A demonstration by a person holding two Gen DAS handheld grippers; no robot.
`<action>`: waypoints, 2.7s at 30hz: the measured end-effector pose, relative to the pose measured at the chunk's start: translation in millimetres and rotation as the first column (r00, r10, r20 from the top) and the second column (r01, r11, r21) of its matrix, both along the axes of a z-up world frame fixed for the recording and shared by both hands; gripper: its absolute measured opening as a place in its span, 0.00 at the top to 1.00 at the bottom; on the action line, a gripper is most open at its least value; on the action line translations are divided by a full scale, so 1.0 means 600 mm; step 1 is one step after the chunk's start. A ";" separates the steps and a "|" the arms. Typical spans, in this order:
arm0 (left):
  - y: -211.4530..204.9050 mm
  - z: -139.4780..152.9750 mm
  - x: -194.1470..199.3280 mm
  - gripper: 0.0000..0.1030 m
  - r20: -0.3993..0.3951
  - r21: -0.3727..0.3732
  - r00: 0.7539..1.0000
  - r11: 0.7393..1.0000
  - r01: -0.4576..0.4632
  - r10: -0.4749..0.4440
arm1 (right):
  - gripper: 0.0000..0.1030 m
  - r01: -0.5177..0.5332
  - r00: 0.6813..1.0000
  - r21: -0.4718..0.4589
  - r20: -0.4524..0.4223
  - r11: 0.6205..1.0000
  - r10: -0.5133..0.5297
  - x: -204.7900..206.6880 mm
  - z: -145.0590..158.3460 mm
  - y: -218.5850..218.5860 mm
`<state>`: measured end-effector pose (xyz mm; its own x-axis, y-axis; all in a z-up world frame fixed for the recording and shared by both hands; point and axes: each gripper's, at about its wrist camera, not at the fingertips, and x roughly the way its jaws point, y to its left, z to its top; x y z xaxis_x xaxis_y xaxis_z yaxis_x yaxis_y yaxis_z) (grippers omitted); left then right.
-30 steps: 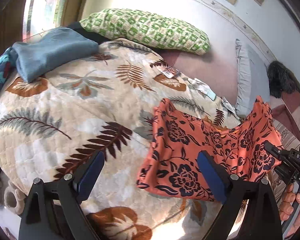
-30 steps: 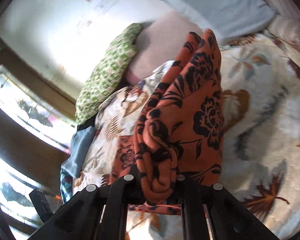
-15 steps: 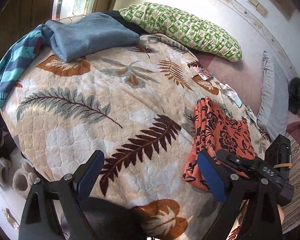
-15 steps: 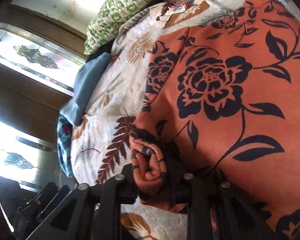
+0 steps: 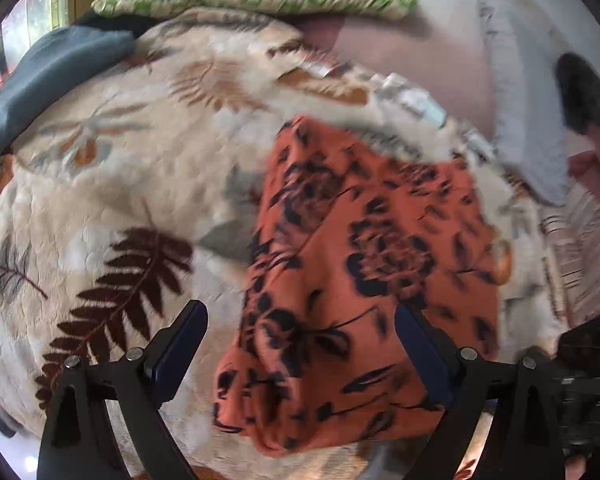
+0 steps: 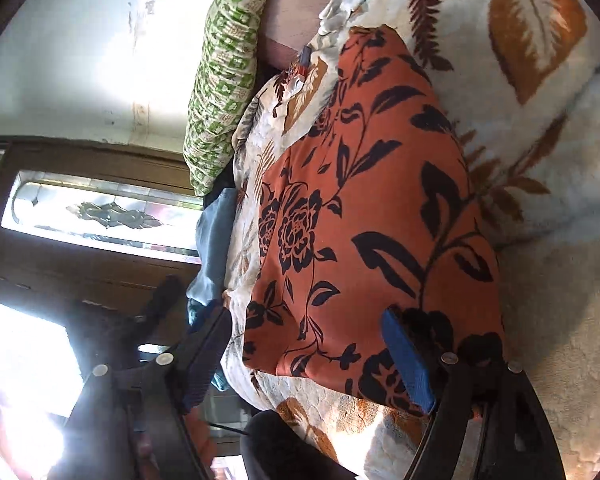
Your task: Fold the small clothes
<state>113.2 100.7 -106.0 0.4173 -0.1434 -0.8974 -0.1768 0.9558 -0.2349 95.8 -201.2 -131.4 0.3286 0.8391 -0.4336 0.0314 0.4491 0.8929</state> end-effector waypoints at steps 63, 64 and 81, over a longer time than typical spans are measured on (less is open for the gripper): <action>-0.055 -0.025 0.027 0.00 0.089 0.183 0.994 0.982 0.041 -0.058 | 0.58 -0.036 0.998 -0.144 -0.054 0.989 0.029 0.127 -0.052 -0.049; -0.056 -0.025 0.027 0.00 0.087 0.181 0.995 0.983 0.040 -0.057 | 0.50 -0.032 0.999 -0.160 -0.043 0.987 0.026 0.124 -0.042 -0.050; -0.054 -0.027 0.027 0.00 0.084 0.178 0.995 0.983 0.045 -0.061 | 0.59 -0.128 0.992 -0.291 -0.027 0.948 0.126 0.039 -0.034 -0.019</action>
<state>129.2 68.1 -122.0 0.4928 -0.0105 -0.8701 -0.1108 0.9910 -0.0747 119.1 -212.4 -151.7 0.2227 0.7105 -0.6675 -0.0361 0.6903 0.7227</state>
